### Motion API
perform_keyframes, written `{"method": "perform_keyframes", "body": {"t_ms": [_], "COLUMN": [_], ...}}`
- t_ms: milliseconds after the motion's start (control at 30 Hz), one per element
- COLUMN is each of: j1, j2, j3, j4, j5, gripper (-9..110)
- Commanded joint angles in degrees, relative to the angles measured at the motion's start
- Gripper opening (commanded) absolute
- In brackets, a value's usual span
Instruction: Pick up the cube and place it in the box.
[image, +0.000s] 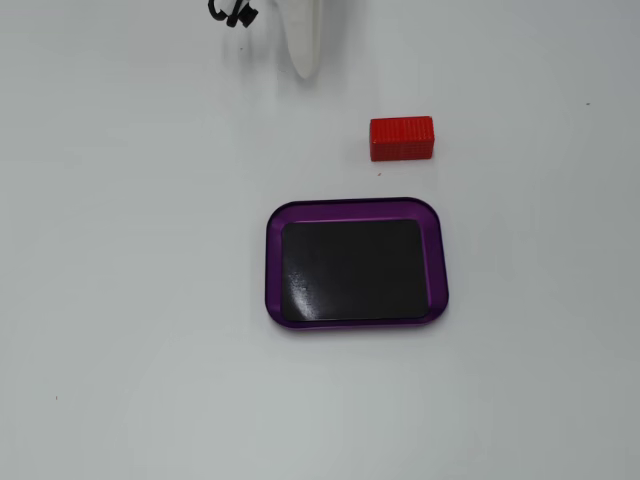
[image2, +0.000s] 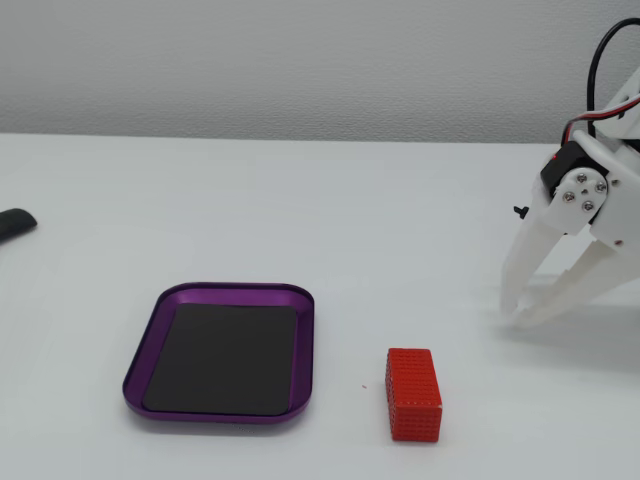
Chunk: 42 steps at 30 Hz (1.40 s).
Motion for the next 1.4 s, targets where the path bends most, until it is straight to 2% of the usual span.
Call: {"method": "perform_keyframes", "body": {"t_ms": [0,600,800,1067,1267,1367], "j1": [0.35,0.79,0.35,0.09,-0.09,-5.01], "j2": [2.81,2.72,-2.46,-32.7,-59.77,-73.12], "j3": [0.26,0.09,-9.58,-35.86,-64.07,-76.03], "j4": [-0.26,-0.26,-6.77,-9.76,1.14,10.02], "j5": [0.44,0.0,0.26,4.13,-0.18,-0.62], "gripper": [0,0,-1,0,1,5]}}
